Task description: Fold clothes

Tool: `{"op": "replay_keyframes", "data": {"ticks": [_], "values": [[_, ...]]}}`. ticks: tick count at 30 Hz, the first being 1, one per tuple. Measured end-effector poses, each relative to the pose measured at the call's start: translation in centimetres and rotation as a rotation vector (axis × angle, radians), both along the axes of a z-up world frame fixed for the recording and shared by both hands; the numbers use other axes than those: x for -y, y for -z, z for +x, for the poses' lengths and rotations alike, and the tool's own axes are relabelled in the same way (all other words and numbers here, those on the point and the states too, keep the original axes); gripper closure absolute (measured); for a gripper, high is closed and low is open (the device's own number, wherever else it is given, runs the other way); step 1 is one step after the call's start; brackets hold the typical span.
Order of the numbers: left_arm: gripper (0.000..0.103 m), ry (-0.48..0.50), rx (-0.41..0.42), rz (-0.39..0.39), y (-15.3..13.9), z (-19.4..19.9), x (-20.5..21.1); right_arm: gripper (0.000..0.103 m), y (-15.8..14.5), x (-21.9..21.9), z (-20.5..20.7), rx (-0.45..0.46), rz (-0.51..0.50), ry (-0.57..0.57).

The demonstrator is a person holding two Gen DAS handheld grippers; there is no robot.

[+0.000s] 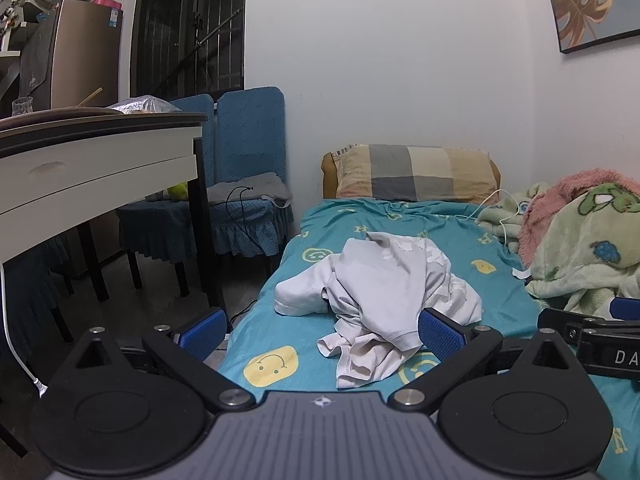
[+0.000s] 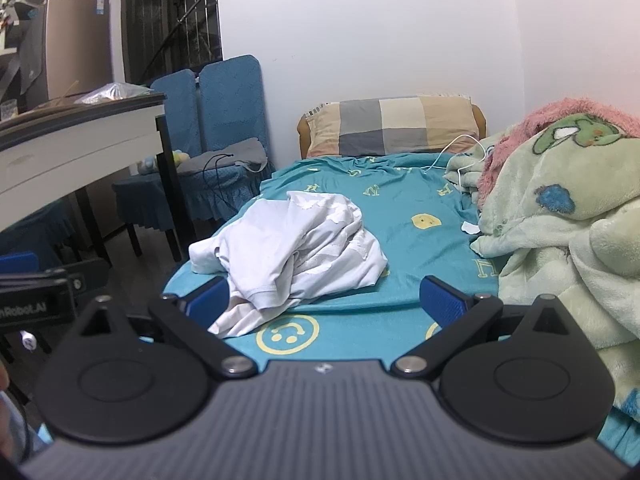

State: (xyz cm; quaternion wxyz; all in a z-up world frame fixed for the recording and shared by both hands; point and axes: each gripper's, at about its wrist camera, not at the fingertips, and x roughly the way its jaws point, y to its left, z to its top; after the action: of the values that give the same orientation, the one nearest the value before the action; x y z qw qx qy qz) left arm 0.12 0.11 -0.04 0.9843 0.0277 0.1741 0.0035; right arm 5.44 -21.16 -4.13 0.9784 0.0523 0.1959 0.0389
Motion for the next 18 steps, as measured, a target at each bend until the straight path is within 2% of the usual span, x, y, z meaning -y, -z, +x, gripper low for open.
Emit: {"op": "replay_keyframes", "data": {"ticks": [6, 18], "values": [[0.000, 0.006, -0.021, -0.017, 0.12, 0.36, -0.33, 0.000, -0.12, 0.40, -0.04, 0.006, 0.056, 0.004], [0.000, -0.015, -0.013, -0.002, 0.13, 0.33, -0.15, 0.000, -0.22, 0.54, 0.05, 0.010, 0.038, 0.016]]}}
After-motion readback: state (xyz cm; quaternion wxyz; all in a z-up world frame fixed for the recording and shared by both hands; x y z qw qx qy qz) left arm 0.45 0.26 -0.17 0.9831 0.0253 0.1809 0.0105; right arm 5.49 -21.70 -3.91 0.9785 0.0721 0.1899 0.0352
